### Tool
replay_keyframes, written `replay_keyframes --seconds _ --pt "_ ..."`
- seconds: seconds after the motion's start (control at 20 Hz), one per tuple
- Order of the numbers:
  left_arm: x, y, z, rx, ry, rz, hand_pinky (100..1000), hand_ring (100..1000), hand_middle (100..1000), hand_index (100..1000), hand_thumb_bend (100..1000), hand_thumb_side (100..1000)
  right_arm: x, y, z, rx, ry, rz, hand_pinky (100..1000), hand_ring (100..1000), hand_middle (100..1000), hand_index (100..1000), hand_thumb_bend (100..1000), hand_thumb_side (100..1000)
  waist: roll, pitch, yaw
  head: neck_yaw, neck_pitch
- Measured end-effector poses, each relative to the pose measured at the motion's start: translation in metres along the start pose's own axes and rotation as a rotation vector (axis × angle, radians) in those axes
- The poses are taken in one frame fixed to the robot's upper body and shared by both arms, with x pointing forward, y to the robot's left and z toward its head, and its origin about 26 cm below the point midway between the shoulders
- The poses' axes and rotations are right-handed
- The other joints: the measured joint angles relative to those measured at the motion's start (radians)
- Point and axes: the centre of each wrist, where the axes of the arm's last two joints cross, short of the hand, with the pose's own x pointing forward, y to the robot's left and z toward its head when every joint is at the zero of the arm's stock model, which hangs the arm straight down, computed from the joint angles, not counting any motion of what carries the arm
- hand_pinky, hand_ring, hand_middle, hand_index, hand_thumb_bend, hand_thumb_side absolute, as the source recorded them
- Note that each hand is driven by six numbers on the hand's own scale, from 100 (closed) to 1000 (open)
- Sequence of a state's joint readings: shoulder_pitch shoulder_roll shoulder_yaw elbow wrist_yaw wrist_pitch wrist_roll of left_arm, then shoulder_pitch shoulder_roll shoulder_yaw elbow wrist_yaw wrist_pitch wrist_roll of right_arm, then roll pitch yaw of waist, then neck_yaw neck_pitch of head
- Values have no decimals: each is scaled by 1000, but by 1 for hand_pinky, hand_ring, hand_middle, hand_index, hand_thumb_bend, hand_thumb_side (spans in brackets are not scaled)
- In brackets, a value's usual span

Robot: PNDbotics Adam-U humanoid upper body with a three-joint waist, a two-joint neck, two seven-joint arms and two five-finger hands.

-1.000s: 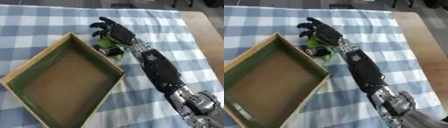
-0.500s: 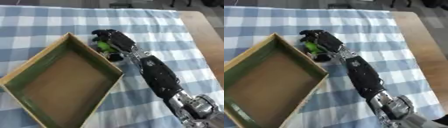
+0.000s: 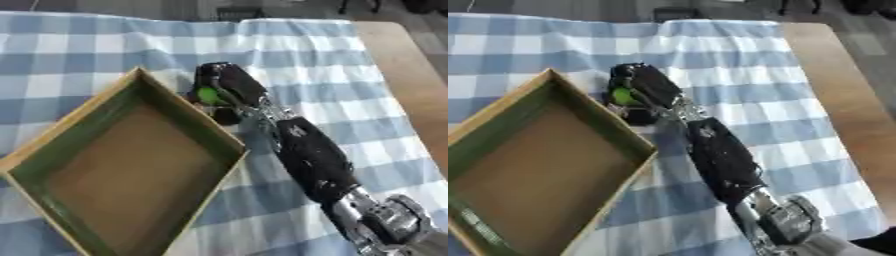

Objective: Pick up objects on the table and place them in the box.

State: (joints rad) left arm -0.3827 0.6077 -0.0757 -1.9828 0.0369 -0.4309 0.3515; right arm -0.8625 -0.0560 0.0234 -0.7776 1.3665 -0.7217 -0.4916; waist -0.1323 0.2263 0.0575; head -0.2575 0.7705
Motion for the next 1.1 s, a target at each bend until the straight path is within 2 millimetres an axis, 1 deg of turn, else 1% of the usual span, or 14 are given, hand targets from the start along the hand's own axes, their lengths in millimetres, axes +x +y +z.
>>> replay_keyframes --seconds 0.05,0.25,0.3,0.35,0.45,0.75,0.9,0.95,1.0,1.05,1.1 --pt "0 0 0 0 0 0 190 642 708 824 511 719 0 -1 -1 -5 -4 0 100 131 403 429 100 525 0 0 0 -4 0" --pt "0 0 0 0 0 0 189 642 708 824 511 719 2 -9 -8 -29 -25 21 100 116 386 395 100 525 0 0 0 -7 0" --pt "0 0 0 0 0 0 189 642 708 824 511 719 2 -11 -9 -32 -30 29 100 114 386 392 100 540 0 0 0 -7 0" --pt "0 0 0 0 0 0 189 642 708 824 511 719 3 -12 -11 -36 -35 35 100 112 382 387 100 525 0 0 0 -7 0" --pt "0 0 0 0 0 0 187 642 708 824 511 719 4 -15 -13 -46 -42 49 100 109 378 382 100 525 0 0 0 -8 0" --pt "0 0 0 -1 0 0 189 643 708 824 511 719 9 -23 -23 -92 -65 74 100 108 378 391 100 525 0 0 0 -11 0" --pt "0 0 0 -1 0 0 190 643 708 823 510 719 12 -28 -28 -126 -76 63 100 109 379 394 100 525 0 0 0 -15 0" --pt "0 0 0 -1 0 0 190 643 708 824 510 720 13 -30 -30 -140 -79 56 100 109 381 404 100 542 0 0 0 -15 0" --pt "0 0 0 -1 0 0 190 643 708 824 510 720 14 -31 -31 -154 -81 46 100 109 380 404 100 525 0 0 0 -15 0" --pt "0 0 0 -1 0 0 192 643 708 823 511 720 15 -33 -32 -169 -83 35 100 111 383 423 100 525 0 0 0 -15 0" --pt "0 0 0 -1 0 0 192 643 708 823 510 720 15 -35 -34 -185 -85 21 100 111 384 422 100 544 0 0 0 -16 0"
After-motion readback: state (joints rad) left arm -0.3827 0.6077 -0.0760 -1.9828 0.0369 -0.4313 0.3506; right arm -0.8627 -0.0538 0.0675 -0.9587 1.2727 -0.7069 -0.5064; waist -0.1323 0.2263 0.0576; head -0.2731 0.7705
